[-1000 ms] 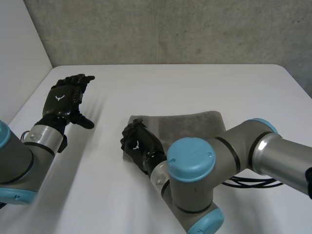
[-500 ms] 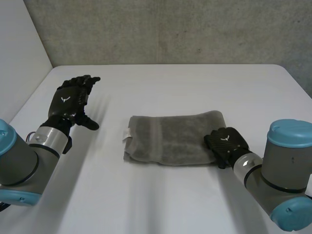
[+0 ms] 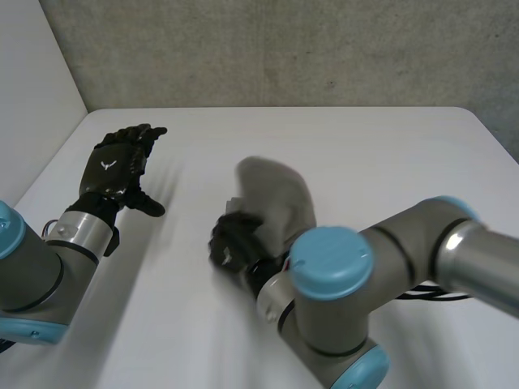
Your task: Fold the towel.
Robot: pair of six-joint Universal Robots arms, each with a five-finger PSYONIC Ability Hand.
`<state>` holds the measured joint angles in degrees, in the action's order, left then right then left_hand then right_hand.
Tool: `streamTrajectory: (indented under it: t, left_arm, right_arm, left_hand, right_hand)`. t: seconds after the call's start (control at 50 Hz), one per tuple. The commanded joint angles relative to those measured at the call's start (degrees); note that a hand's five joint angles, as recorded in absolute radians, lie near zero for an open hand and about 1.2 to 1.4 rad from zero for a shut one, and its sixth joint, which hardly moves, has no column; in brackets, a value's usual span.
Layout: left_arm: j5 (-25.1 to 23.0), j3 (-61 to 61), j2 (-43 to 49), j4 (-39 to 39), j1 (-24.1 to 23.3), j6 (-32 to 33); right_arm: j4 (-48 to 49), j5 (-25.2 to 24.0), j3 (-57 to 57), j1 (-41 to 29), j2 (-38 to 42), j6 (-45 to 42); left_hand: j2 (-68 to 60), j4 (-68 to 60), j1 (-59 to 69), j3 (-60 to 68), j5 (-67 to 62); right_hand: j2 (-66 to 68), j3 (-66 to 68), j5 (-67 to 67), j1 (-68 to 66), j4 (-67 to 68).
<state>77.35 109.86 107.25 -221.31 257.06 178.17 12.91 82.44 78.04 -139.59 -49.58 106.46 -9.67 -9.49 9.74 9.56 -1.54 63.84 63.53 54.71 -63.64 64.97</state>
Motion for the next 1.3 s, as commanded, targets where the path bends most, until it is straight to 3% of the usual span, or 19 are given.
streamTrajectory:
  t: [0.02, 0.06, 0.1, 0.12, 0.16, 0.18, 0.22, 0.34, 0.46, 0.56, 0.68, 0.78, 0.92, 1.02, 1.12, 1.22, 1.3]
  left_arm:
    - [0.0, 0.0, -0.2, 0.0, 0.0, 0.1]
    - [0.0, 0.0, -0.2, 0.0, -0.1, 0.0]
    - [-0.1, -0.2, 0.0, 0.0, -0.2, 0.0]
    - [-0.1, -0.2, 0.0, 0.0, -0.2, 0.0]
    - [-0.1, -0.8, 0.0, 0.1, -0.9, 0.0]
    - [-0.1, -0.8, 0.0, 0.1, -0.9, 0.0]
    - [0.0, -2.1, -0.3, 0.3, -1.9, -0.3]
    - [0.4, -7.2, -1.4, 5.5, -5.7, -1.2]
    - [1.0, -13.4, 0.1, 14.9, -9.4, -1.9]
    - [2.3, -21.2, 8.2, 23.3, -14.6, -7.1]
    - [7.5, -23.9, 16.0, 24.4, -17.0, -7.8]
    - [8.2, -24.3, 19.7, 24.3, -17.5, -7.8]
    - [8.4, -24.3, 19.4, 24.3, -17.5, -7.7]
    - [8.6, -24.2, 14.4, 24.6, -17.4, -7.7]
    - [8.4, -24.5, 6.4, 25.3, -17.1, -7.6]
    - [8.6, -26.8, -5.6, 31.1, -16.7, -5.8]
    - [9.7, -29.3, -9.8, 36.3, -16.2, -4.7]
  right_arm:
    - [0.7, -0.7, -0.1, -0.2, 1.1, 0.3]
    - [2.1, 1.1, 0.2, -0.1, -0.7, 4.6]
    - [5.2, 2.7, 2.4, 0.4, -6.6, 16.8]
    - [5.2, 2.7, 2.4, 0.4, -6.7, 16.8]
    - [6.9, 2.4, 6.3, 3.2, -13.1, 30.0]
    - [6.9, 2.4, 6.3, 3.2, -13.1, 30.0]
    - [7.3, 2.2, 9.7, 6.3, -18.8, 41.6]
    - [5.6, 2.6, 12.6, 12.6, -23.8, 56.8]
    - [1.1, 2.6, 11.6, 17.6, -23.6, 61.1]
    - [-3.5, 0.4, 6.7, 18.9, -17.2, 65.3]
    - [-5.7, -3.2, 3.4, 19.6, -11.7, 71.3]
    - [-6.1, -6.2, 1.1, 19.5, -4.3, 74.3]
    - [-7.3, -5.9, -0.9, 19.2, -1.6, 73.7]
    - [-10.1, -5.8, -2.0, 19.5, -6.1, 73.0]
    - [-10.7, -4.7, -1.9, 20.0, -15.5, 72.9]
    - [-11.7, 2.4, -2.8, 22.8, -27.8, 72.7]
    - [-16.1, 5.5, -4.6, 23.8, -31.7, 71.2]
  left_hand:
    - [-0.3, -0.5, 0.3, 0.4, 1.5]
    - [-0.3, -0.5, 0.3, 0.4, 1.5]
    - [-0.3, -0.5, 0.3, 0.4, 1.5]
    - [-0.3, -0.5, 0.3, 0.4, 1.5]
    - [-0.3, -0.5, 0.3, 0.4, 1.5]
    - [-0.3, -0.5, 0.3, 0.4, 1.5]
    - [-0.3, -0.5, 0.3, 0.4, 1.5]
    - [-0.3, -0.5, 0.3, 0.4, 1.5]
    - [-0.4, -0.6, 0.3, 0.5, 1.5]
    - [-0.7, -0.9, 0.6, 0.8, 1.2]
    - [-0.9, -1.1, 0.8, 1.0, 1.0]
    - [-0.9, -1.1, 0.8, 1.0, 1.0]
    - [-0.7, -0.9, 0.6, 0.8, 1.2]
    - [-0.5, -0.7, 0.5, 0.7, 1.3]
    - [-0.3, -0.5, 0.3, 0.4, 1.5]
    - [-0.3, -0.5, 0.3, 0.4, 1.5]
    - [-0.3, -0.5, 0.3, 0.4, 1.5]
  right_hand:
    - [-53.8, -53.5, -54.7, 53.6, -55.0]
    - [-53.8, -53.5, -54.7, 53.6, -55.0]
    - [-53.8, -53.5, -54.7, 53.6, -55.0]
    - [-53.8, -53.5, -54.7, 53.6, -55.0]
    - [-53.8, -53.5, -54.7, 53.6, -55.0]
    - [-53.8, -53.5, -54.7, 53.6, -55.0]
    - [-53.8, -53.5, -54.7, 53.6, -55.0]
    - [-53.8, -53.5, -54.7, 53.6, -55.0]
    - [-53.8, -53.5, -54.7, 53.6, -55.0]
    - [-53.8, -53.5, -54.7, 53.6, -55.0]
    - [-53.8, -53.5, -54.7, 53.6, -55.0]
    - [-53.8, -53.5, -54.7, 53.6, -55.0]
    - [-53.8, -53.5, -54.7, 53.6, -55.0]
    - [-53.8, -53.5, -54.7, 53.6, -55.0]
    - [-53.8, -53.5, -54.7, 53.6, -55.0]
    - [-53.8, -53.5, -54.7, 53.6, -55.0]
    - [-53.8, -53.5, -54.7, 53.6, -55.0]
